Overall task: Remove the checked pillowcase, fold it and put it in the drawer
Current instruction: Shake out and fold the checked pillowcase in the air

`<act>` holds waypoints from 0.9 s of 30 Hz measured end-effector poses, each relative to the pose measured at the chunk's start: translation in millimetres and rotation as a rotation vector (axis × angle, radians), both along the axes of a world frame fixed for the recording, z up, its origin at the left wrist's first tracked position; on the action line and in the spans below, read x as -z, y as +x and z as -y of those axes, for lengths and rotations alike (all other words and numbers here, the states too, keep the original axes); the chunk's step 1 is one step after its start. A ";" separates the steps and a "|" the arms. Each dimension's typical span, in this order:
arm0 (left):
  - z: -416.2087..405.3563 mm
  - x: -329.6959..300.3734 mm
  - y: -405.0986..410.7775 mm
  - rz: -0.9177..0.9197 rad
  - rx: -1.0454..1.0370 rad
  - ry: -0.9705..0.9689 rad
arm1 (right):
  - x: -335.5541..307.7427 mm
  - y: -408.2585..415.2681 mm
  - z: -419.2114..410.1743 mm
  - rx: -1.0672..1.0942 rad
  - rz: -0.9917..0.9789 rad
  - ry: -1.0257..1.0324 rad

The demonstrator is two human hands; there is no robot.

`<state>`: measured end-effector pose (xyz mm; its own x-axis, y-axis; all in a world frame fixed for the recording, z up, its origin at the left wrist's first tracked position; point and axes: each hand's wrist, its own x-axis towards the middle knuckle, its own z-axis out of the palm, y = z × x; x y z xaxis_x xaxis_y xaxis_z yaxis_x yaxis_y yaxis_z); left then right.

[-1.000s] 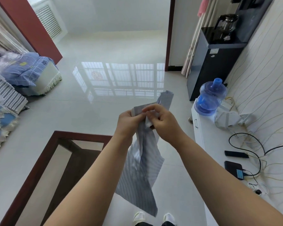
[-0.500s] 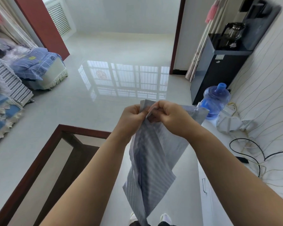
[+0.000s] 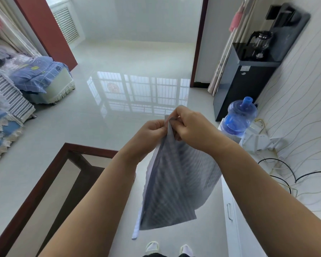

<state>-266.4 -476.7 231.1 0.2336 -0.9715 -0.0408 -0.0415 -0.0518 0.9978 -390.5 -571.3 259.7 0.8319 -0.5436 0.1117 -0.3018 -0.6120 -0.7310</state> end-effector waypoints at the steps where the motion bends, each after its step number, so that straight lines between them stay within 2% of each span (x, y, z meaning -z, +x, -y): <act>1: -0.3 -1.2 0.7 0.008 0.007 -0.005 | -1.6 0.7 0.1 -0.003 -0.006 0.007; 6: -3.9 -3.6 10.0 -0.048 0.116 0.024 | -7.3 3.5 3.5 0.002 -0.054 0.073; 8: -4.9 -6.3 9.9 -0.003 0.166 0.028 | -10.3 5.2 5.6 0.018 -0.063 0.132; 10: -3.6 -6.5 6.2 0.079 0.147 0.005 | -13.4 7.8 8.4 0.038 -0.087 0.167; 14: 3.1 -0.1 2.4 0.126 0.062 0.005 | -15.8 11.3 12.6 0.062 -0.123 0.257; 17: 4.9 4.6 -2.6 0.103 0.015 0.032 | -17.2 11.9 14.1 0.080 -0.189 0.141; 25: 11.4 5.3 -8.6 0.086 -0.034 0.031 | -29.1 12.4 18.1 0.144 -0.342 -0.341; 27: 10.7 3.5 -5.7 0.111 -0.025 0.023 | -28.7 9.3 27.5 0.089 -0.332 -0.372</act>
